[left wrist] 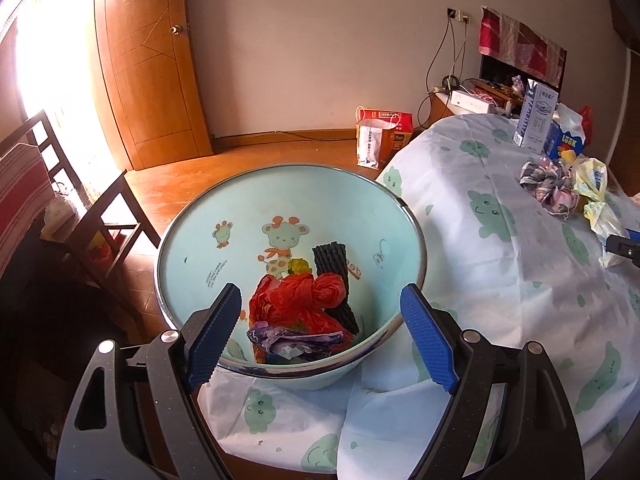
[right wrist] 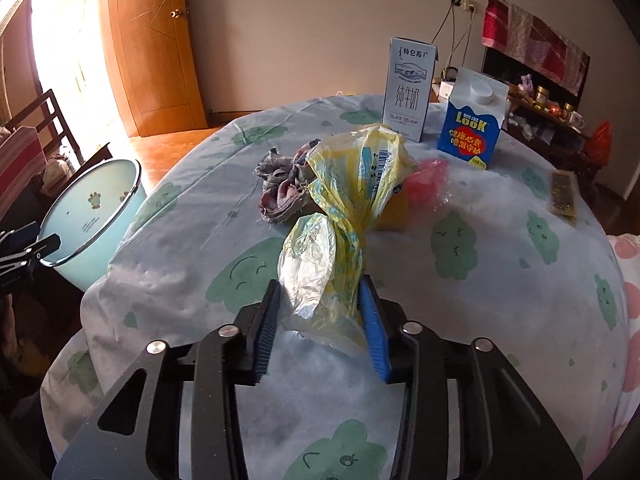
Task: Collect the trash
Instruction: 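Grasp the yellow-and-clear plastic bag with the right tool while the left tool reaches toward the checkered cloth, then close the left tool on the checkered cloth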
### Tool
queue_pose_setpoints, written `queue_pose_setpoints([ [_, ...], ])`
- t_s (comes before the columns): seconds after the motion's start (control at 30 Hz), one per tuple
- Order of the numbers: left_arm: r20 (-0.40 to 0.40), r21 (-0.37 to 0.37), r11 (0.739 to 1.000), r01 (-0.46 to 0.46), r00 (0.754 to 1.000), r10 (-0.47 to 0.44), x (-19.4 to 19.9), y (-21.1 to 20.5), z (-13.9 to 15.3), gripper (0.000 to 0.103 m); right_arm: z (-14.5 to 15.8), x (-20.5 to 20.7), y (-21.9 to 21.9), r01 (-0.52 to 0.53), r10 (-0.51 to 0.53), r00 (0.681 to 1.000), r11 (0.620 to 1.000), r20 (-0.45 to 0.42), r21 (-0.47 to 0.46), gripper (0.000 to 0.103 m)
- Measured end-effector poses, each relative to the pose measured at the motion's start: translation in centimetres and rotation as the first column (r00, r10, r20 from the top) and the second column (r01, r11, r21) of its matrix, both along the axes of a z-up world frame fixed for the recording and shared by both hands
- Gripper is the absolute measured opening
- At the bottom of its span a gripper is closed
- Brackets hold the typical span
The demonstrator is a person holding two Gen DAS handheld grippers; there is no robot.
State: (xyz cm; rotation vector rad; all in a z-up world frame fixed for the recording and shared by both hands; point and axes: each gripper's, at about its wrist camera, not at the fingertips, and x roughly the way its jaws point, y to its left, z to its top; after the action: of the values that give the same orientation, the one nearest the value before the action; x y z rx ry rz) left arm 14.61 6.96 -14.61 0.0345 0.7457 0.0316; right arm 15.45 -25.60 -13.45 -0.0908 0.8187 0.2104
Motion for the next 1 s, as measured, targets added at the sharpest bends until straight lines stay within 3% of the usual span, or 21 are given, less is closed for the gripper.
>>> queue_pose_setpoints([
  [0.17, 0.024, 0.002, 0.999, 0.041, 0.999, -0.041, 0.4, -2.2, 1.1, 0.080, 1.5, -1.5, -1.1, 0.007, -0.009, 0.998, 1.000, 0.058, 0.027, 0.030],
  [0.33, 0.047, -0.004, 0.996, 0.094, 0.994, -0.094, 1.9, -5.8, 2.3, 0.080, 2.8, -2.6, -4.8, 0.097, -0.098, 0.990, 0.995, 0.105, 0.015, 0.030],
  [0.67, 0.030, 0.018, 0.968, 0.252, 0.967, -0.252, 5.8, -16.5, 2.9, 0.080, 2.0, -1.8, -12.0, 0.277, -0.274, 0.955, 0.961, 0.111, -0.010, 0.030],
  [1.0, -0.013, 0.043, 0.949, 0.312, 0.950, -0.311, 9.7, -23.0, 2.3, 0.080, 1.1, -1.0, -15.2, 0.322, -0.320, 0.942, 0.947, 0.106, -0.003, 0.031],
])
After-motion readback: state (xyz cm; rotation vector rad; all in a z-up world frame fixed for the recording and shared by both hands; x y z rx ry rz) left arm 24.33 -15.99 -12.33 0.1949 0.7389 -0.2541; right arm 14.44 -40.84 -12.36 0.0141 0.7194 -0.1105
